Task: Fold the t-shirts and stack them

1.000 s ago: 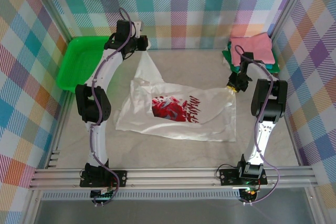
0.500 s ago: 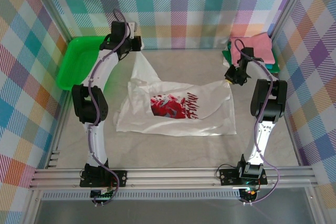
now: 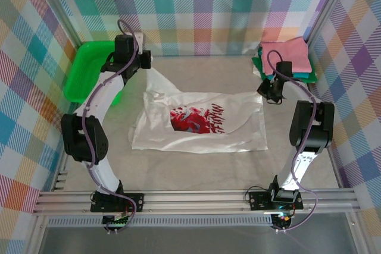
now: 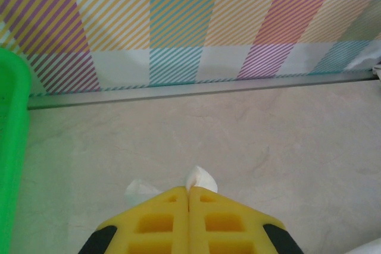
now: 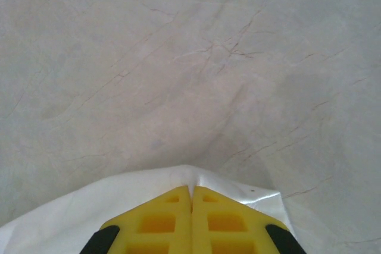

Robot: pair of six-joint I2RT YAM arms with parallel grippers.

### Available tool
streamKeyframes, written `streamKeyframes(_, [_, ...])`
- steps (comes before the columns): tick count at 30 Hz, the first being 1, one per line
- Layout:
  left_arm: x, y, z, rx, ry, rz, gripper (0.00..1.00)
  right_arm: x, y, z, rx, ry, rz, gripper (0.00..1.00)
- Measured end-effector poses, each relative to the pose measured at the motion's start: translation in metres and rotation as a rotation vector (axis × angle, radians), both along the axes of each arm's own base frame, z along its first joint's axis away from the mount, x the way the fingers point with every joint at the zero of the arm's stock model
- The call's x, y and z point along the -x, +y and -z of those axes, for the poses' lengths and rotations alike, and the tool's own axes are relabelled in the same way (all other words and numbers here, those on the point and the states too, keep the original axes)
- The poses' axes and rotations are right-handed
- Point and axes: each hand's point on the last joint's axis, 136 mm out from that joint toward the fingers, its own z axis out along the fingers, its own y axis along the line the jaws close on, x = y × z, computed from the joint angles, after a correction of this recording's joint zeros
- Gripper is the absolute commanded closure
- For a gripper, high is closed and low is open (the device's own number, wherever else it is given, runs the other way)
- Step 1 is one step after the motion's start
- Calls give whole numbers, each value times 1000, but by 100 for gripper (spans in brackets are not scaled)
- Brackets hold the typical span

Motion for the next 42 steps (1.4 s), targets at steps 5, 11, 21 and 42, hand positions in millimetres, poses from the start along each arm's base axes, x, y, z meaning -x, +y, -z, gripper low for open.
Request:
streamKeyframes(5, [13,2,10,1,4,-1,100,-6,-3,-5,-5,-32,14,100])
streamKeyframes(11, [62,9,34,28,21,-48,100,17,-2,1,-20,-51,53,100])
streamKeyframes(21, [122,17,91,42,134,-140,100,36,-2,24,-39,7,91,100])
streamKeyframes(42, [214,55,136,32,282,-300,100,98,-23,29,2,7,236,100])
